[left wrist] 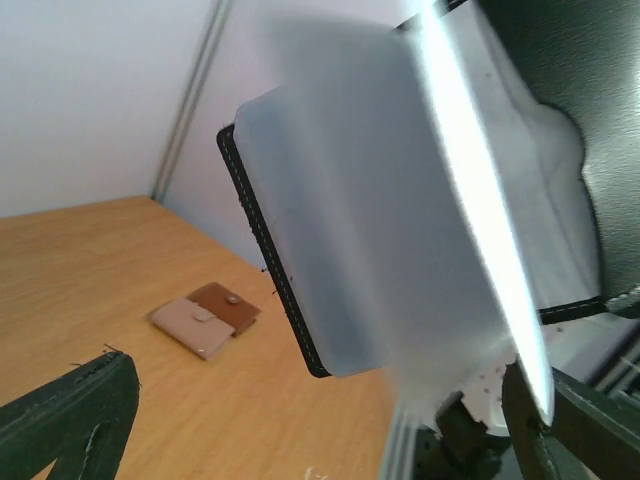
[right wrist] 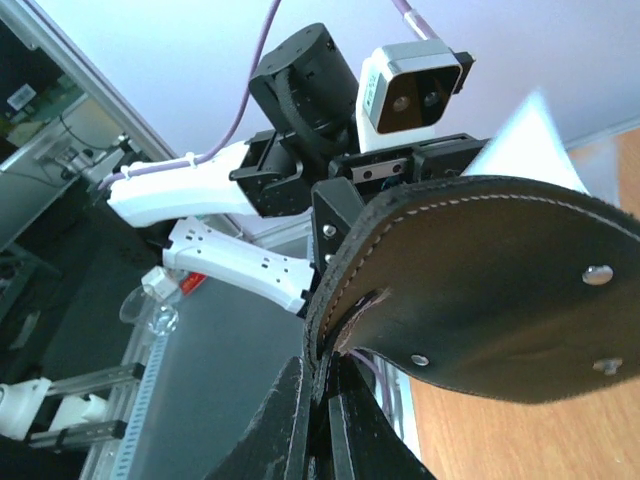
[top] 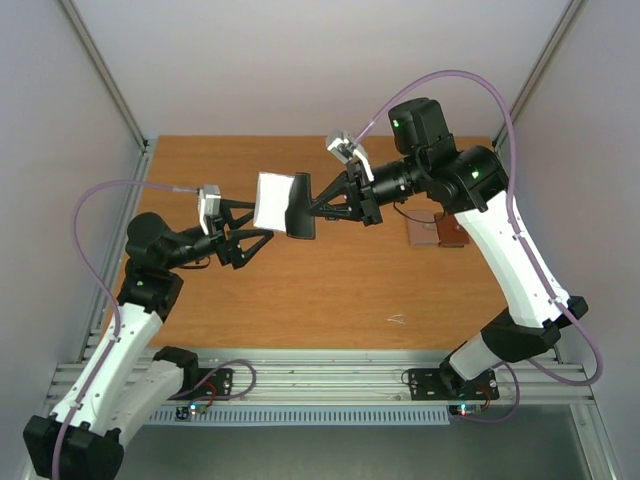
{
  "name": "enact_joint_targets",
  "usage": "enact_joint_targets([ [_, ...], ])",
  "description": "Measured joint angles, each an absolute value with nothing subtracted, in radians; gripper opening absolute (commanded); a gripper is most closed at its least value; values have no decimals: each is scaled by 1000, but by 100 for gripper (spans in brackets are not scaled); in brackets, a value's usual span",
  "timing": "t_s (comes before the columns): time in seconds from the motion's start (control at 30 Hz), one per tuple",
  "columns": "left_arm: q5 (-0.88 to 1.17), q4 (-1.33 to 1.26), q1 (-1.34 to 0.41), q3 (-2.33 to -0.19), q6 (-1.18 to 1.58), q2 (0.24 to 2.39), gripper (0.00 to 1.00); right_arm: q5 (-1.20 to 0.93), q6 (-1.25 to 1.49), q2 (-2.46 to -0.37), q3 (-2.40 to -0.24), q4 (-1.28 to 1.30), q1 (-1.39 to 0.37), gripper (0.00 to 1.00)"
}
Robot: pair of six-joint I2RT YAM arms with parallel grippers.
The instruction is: Take the credit cards out of the card holder
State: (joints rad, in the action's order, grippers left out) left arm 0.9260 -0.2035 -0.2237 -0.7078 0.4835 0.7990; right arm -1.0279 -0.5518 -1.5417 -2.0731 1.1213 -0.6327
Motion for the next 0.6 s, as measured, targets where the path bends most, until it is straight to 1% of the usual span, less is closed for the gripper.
enact_joint_targets([
  [0.17,1007,-246,-225,-708,543,806,99,-1000,-649,-1596,-2203,1274,-633,1],
  [0.27,1020,-246,-225,-708,553,807,99,-972,-697,-1633,-2277,1357,-633,1],
  [0.47,1026,-244,-236,-730,554,816,99,-925,-734,-1663,-2294,1422,-642,1],
  [0.6,1042,-236,-255,-756,541,819,99,-851,-738,-1689,-2302,1443,-664,1],
])
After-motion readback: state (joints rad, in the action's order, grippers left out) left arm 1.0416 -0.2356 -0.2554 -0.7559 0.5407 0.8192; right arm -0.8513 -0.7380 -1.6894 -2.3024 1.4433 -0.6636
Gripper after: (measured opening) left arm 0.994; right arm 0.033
